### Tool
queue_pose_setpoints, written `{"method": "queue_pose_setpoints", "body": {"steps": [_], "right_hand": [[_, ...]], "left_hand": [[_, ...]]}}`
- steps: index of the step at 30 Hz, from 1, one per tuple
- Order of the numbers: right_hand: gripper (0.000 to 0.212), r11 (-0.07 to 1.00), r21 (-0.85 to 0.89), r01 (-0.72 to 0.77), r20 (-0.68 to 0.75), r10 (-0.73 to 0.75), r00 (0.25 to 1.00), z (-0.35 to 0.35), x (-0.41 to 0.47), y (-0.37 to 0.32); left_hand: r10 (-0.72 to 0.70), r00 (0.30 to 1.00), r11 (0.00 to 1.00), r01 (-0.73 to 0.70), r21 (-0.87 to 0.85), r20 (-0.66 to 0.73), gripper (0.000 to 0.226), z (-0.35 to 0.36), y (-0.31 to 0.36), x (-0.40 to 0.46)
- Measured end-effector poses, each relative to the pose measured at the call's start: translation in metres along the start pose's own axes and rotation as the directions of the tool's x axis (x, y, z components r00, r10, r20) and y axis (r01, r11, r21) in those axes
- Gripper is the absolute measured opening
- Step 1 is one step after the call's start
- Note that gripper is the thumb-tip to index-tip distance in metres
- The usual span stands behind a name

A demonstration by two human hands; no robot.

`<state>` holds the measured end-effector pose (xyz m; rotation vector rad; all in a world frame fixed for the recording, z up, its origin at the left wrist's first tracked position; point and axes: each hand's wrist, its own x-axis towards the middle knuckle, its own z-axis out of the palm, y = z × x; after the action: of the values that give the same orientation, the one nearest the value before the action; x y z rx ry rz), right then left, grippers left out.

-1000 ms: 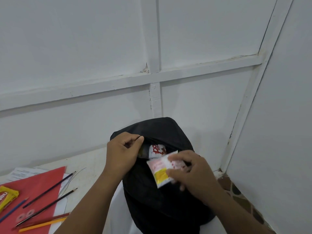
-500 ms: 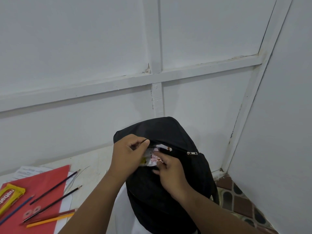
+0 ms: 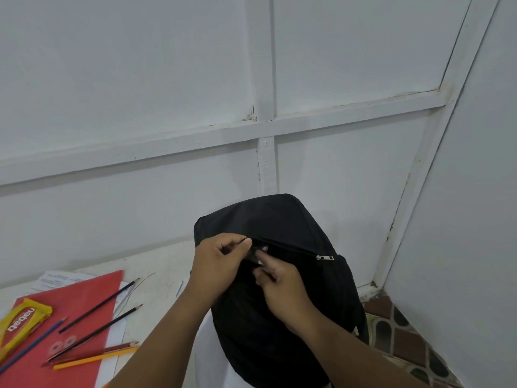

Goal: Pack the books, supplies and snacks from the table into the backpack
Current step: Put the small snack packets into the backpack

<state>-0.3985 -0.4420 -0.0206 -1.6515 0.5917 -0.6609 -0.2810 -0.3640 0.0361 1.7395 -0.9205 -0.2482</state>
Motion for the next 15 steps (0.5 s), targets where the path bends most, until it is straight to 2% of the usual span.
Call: {"method": "queue_pose_setpoints", "body": {"steps": [3, 6, 8, 11, 13, 15], "right_hand": [[0.053, 0.996, -0.084, 0.036, -0.133, -0.047, 0.990, -0.012, -0.019, -0.002], [0.041, 0.993, -0.086, 0.079, -0.231, -0.097, 0.968, -0.017, -0.036, -0.006], [0.036, 0.985, -0.094, 0.143, -0.227, -0.161, 0.960, -0.015, -0.042, -0.012], [0.032, 0.961, -0.108, 0.254, -0.197, -0.271, 0.942, -0.005, -0.046, -0.024], [0.031, 0.944, -0.105, 0.313, -0.145, -0.326, 0.934, 0.009, -0.048, -0.032], [0.029, 0.921, -0.086, 0.380, -0.087, -0.387, 0.918, 0.028, -0.051, -0.037]], "left_hand": [[-0.067, 0.997, 0.997, 0.068, -0.021, 0.044, 0.012, 0.002, -0.004, -0.004], [-0.150, 0.984, 0.988, 0.154, -0.029, 0.099, 0.016, 0.002, -0.008, -0.010], [-0.196, 0.971, 0.974, 0.210, -0.089, 0.140, 0.027, -0.002, -0.009, -0.017], [-0.256, 0.951, 0.902, 0.299, -0.310, 0.173, 0.039, -0.019, -0.010, -0.031], [-0.287, 0.951, 0.866, 0.309, -0.394, 0.115, 0.038, -0.036, -0.017, -0.043], [-0.325, 0.946, 0.875, 0.309, -0.372, 0.022, 0.035, -0.056, -0.026, -0.055]]}}
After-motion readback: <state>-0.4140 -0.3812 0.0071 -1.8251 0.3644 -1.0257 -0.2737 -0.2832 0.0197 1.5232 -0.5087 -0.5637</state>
